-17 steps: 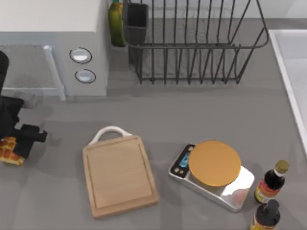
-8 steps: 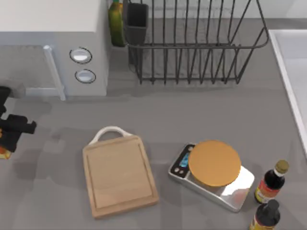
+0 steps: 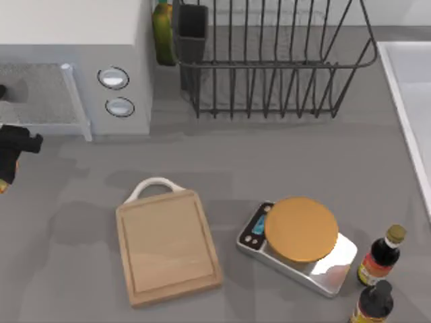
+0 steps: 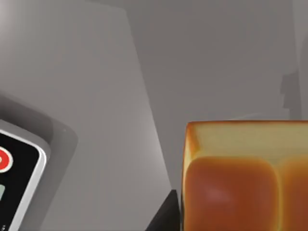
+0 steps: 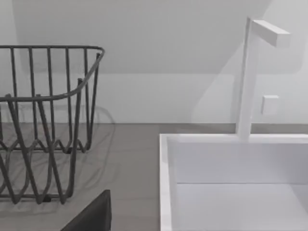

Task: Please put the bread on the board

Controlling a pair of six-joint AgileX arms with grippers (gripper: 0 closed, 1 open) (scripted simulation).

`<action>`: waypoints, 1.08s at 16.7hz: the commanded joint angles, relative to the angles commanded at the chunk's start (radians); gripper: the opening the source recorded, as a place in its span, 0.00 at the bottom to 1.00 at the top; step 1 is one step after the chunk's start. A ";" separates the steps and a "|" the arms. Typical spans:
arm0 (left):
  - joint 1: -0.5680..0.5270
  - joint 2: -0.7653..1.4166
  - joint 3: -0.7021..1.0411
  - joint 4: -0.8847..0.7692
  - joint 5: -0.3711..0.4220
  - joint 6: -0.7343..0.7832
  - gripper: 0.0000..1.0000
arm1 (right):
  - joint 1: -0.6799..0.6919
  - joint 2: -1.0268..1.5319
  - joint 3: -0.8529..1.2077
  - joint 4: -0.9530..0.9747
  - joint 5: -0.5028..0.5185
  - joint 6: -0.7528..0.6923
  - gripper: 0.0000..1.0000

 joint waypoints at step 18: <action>-0.243 -0.020 0.016 0.004 0.042 -0.898 0.00 | 0.000 0.000 0.000 0.000 0.000 0.000 1.00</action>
